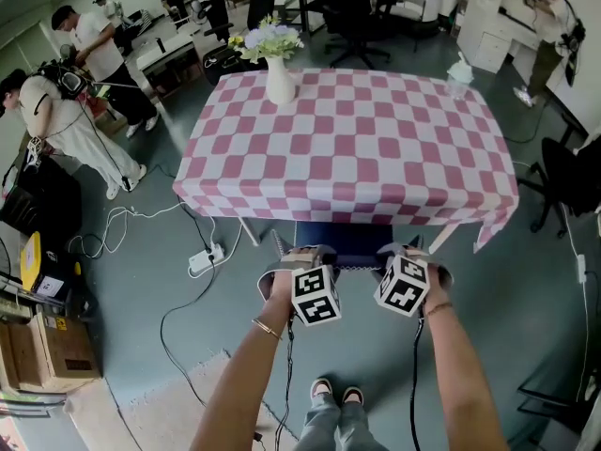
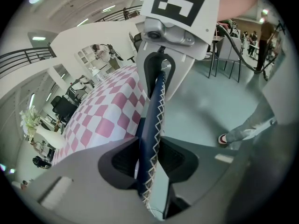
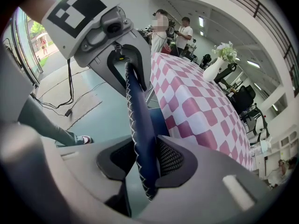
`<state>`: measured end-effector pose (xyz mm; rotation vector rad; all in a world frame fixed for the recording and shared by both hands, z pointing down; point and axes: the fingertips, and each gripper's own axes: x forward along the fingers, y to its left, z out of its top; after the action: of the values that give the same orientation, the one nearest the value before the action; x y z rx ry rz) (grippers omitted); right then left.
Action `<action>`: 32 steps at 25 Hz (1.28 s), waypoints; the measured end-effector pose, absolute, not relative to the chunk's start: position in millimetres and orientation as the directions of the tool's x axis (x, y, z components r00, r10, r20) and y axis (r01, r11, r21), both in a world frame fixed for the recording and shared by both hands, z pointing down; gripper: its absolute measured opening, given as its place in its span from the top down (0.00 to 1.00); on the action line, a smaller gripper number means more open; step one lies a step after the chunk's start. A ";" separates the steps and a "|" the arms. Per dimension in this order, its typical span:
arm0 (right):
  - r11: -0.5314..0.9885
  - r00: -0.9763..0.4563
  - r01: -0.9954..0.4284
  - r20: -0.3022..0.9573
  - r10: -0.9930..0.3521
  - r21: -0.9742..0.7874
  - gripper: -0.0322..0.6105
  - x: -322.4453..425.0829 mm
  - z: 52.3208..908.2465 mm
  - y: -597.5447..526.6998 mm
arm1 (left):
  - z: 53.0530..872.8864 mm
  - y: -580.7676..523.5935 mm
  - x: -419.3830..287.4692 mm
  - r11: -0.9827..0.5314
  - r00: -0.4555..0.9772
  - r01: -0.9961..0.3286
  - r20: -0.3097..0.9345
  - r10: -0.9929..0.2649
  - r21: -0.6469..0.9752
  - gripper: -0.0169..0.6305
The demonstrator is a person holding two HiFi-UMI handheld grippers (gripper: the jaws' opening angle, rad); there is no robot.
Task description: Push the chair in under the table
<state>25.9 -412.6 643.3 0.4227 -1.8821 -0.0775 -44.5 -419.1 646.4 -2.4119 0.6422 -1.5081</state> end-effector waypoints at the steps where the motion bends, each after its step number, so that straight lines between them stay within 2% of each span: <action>1: 0.934 -0.287 -0.248 0.902 -0.322 0.255 0.76 26.9 643.1 -416.3 | 646.0 -422.2 -43.4 -0.880 0.378 -0.243 0.796 -0.473 -0.408 0.81; 9: 0.923 -0.276 -0.241 0.890 -0.362 0.301 0.77 27.6 643.4 -440.1 | 646.9 -443.4 -43.2 -0.880 0.369 -0.239 0.800 -0.473 -0.411 0.82; 13: 0.933 -0.276 -0.234 0.902 -0.334 0.274 0.76 29.3 645.7 -444.7 | 650.4 -446.6 -40.4 -0.902 0.381 -0.227 0.819 -0.429 -0.367 0.82; 21: 0.938 -0.265 -0.229 0.911 -0.317 0.260 0.76 29.1 648.1 -443.9 | 651.4 -445.7 -40.8 -0.896 0.389 -0.219 0.807 -0.444 -0.387 0.82; 27: 0.937 -0.299 -0.224 0.896 -0.327 0.267 0.76 27.1 645.7 -438.3 | 650.9 -440.4 -41.8 -0.915 0.415 -0.237 0.818 -0.398 -0.325 0.77; 30: 0.917 -0.322 -0.237 0.865 -0.385 0.320 0.72 29.9 640.9 -435.9 | 639.4 -440.5 -41.6 -0.897 0.452 -0.306 0.781 -0.431 -0.318 0.69; 32: 0.909 -0.343 -0.248 0.847 -0.406 0.335 0.72 32.7 633.4 -433.1 | 629.0 -438.9 -42.8 -0.881 0.473 -0.343 0.751 -0.460 -0.324 0.68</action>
<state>32.7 -433.1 633.4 0.4768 -1.9430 -0.1754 -42.8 -438.9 629.0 -2.5838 0.7092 -1.3789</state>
